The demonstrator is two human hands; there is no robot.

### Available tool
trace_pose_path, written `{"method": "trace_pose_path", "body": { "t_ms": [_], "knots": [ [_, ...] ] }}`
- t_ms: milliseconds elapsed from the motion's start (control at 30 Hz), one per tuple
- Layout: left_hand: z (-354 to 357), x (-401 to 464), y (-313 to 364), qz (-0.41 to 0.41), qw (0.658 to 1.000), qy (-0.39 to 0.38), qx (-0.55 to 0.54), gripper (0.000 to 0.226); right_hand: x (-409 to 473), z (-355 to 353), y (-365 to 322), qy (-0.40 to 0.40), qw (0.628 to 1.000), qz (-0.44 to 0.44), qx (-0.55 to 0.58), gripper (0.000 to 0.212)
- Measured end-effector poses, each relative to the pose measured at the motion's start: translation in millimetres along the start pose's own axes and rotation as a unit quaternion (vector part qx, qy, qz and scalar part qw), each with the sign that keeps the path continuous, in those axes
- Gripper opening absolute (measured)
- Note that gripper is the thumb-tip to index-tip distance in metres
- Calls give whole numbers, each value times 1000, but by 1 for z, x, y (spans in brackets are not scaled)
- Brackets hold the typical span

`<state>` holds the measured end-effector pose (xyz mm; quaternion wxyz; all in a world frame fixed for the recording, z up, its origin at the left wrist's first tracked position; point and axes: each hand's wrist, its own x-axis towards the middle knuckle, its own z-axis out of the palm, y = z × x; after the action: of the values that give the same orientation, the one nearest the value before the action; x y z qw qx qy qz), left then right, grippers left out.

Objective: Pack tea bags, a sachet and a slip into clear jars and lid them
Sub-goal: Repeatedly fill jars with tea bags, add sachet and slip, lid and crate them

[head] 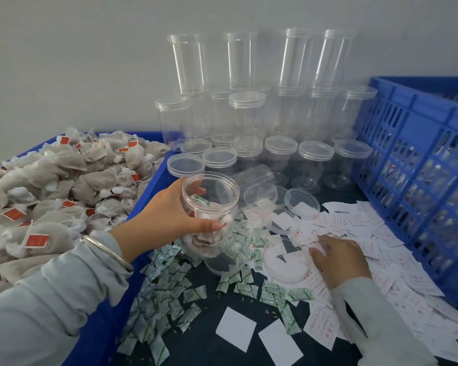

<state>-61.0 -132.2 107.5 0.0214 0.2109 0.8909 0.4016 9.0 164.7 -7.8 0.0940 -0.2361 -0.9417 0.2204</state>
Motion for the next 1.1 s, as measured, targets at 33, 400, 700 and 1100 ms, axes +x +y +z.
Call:
{"method": "trace_pose_path", "body": {
  "t_ms": [33,400,700,1100],
  "knots": [
    [0,0,0,0,1000,0,0,99,0,0,0,7,1000,4,11,37],
    [-1,0,0,2,1000,-8,7,102,-5,0,-4,29,998,-2,47,25],
    [-2,0,0,3,1000,-9,9,109,-3,0,-4,49,998,32,10,43],
    [-2,0,-1,4,1000,-10,16,108,-3,0,-2,36,996,64,45,48]
  ]
}}
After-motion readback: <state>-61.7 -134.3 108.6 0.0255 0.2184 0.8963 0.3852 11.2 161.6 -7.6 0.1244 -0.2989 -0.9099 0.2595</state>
